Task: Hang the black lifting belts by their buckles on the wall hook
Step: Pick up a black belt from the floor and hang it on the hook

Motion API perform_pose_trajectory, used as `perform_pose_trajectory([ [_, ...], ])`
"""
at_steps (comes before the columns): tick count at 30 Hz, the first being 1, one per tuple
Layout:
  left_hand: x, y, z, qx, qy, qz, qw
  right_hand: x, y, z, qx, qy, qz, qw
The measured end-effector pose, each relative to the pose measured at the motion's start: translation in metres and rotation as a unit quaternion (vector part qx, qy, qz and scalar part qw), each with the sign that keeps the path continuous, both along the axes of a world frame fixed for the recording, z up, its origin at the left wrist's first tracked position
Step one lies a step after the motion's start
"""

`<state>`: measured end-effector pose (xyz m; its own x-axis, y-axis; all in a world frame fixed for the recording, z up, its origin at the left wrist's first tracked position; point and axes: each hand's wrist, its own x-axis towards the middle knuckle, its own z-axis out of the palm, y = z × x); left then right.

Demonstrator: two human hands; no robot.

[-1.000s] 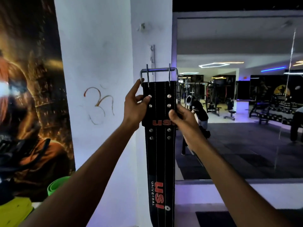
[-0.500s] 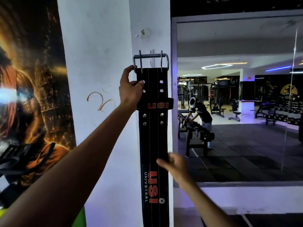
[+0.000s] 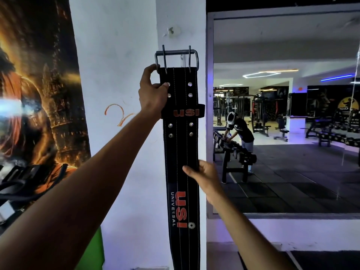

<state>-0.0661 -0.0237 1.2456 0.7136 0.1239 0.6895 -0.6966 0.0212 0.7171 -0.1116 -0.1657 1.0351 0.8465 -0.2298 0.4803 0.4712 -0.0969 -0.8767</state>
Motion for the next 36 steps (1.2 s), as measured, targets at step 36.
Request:
perform_pose_trajectory([
  [36, 0.014, 0.033, -0.121, 0.091, 0.0, -0.245, 0.965, 0.015, 0.01, 0.204, 0.085, -0.162, -0.074, 0.98],
])
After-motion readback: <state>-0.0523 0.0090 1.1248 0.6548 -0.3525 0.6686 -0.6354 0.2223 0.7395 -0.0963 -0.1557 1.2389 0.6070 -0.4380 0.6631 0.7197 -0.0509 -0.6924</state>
